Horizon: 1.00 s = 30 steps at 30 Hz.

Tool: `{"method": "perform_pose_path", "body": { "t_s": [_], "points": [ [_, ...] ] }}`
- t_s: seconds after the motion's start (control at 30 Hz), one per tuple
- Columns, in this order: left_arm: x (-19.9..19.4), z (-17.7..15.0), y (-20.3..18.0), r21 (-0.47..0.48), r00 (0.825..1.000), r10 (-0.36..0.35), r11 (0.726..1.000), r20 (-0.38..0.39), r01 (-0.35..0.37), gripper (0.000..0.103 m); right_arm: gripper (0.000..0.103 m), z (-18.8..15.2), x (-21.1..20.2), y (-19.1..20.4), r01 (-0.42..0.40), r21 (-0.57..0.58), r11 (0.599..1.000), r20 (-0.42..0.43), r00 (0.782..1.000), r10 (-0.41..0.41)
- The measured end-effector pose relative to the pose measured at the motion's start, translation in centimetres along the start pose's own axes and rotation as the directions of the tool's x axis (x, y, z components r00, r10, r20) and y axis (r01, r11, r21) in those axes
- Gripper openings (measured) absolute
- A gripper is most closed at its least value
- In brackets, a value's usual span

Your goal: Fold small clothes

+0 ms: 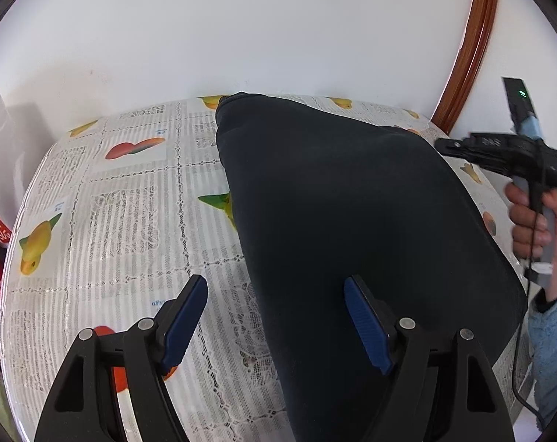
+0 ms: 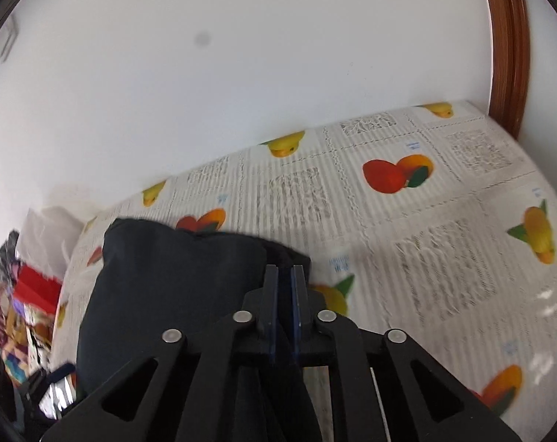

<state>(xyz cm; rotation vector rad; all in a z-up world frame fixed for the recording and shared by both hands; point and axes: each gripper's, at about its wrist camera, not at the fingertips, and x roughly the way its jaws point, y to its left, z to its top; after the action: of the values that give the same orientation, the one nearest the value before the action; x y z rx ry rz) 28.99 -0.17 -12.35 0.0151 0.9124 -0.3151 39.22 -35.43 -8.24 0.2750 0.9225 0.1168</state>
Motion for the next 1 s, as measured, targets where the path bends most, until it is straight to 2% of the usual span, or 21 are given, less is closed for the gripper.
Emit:
{"method": "perform_pose_path", "body": {
  "t_s": [0.17, 0.4, 0.53, 0.63, 0.7, 0.73, 0.77, 0.83, 0.87, 0.9, 0.93, 1.0],
  "points": [
    [-1.4, -1.1, -0.3, 0.000, 1.000, -0.012, 1.000, 0.001, 0.012, 0.074, 0.034, -4.1, -4.9, 0.6, -0.040, -0.052, 0.998, -0.004, 0.999, 0.040],
    [-2.9, -3.2, -0.7, -0.018, 1.000, -0.028, 0.999, -0.007, 0.028, 0.074, 0.035, -10.0, -8.6, 1.7, -0.095, -0.109, 0.989, -0.010, 0.995, 0.095],
    [-3.1, -4.0, -1.0, -0.024, 0.999, -0.035, 0.999, -0.016, 0.035, 0.074, 0.035, -12.2, -8.1, 2.8, -0.032, -0.190, 0.981, -0.016, 0.999, 0.029],
    [-3.1, -4.4, -1.1, -0.027, 0.999, -0.033, 0.999, -0.026, 0.032, 0.074, 0.035, -12.9, -7.3, 2.6, -0.025, -0.193, 0.981, -0.032, 0.999, 0.020],
    [-3.1, -4.7, -1.2, -0.030, 0.999, -0.034, 0.999, -0.033, 0.033, 0.074, 0.031, -13.0, -7.1, 2.2, -0.029, -0.180, 0.983, -0.033, 0.999, 0.023],
    [-3.0, -4.8, -1.3, -0.028, 0.999, -0.030, 0.999, -0.035, 0.029, 0.074, 0.014, -13.1, -7.1, 2.1, -0.035, -0.173, 0.984, -0.031, 0.999, 0.030],
    [-2.9, -5.0, -1.4, -0.023, 0.999, -0.023, 0.999, -0.037, 0.023, 0.075, 0.003, -13.0, -7.2, 2.0, -0.044, -0.168, 0.985, -0.029, 0.999, 0.039],
    [-2.8, -5.2, -1.5, -0.016, 0.999, -0.008, 1.000, -0.042, 0.007, 0.076, 0.003, -13.0, -8.5, 1.7, -0.062, -0.172, 0.983, 0.039, 0.997, 0.069],
    [-2.8, -5.3, -1.6, -0.014, 0.999, -0.008, 1.000, -0.041, 0.008, 0.076, 0.003, -12.9, -10.0, 1.1, -0.098, -0.164, 0.982, 0.115, 0.986, 0.118],
    [-2.8, -5.4, -1.6, -0.015, 0.999, -0.013, 1.000, -0.042, 0.013, 0.077, 0.003, -13.0, -10.9, 0.6, -0.130, -0.150, 0.980, 0.153, 0.976, 0.153],
    [-2.7, -5.5, -1.7, -0.018, 0.999, -0.021, 1.000, -0.045, 0.020, 0.077, 0.003, -13.1, -11.2, 0.0, -0.145, -0.129, 0.981, 0.175, 0.970, 0.167],
    [-2.7, -5.5, -2.1, -0.010, 0.999, -0.011, 1.000, -0.046, 0.011, 0.076, 0.003, -13.4, -10.0, -0.6, -0.124, -0.077, 0.989, 0.154, 0.979, 0.135]
  ]
}}
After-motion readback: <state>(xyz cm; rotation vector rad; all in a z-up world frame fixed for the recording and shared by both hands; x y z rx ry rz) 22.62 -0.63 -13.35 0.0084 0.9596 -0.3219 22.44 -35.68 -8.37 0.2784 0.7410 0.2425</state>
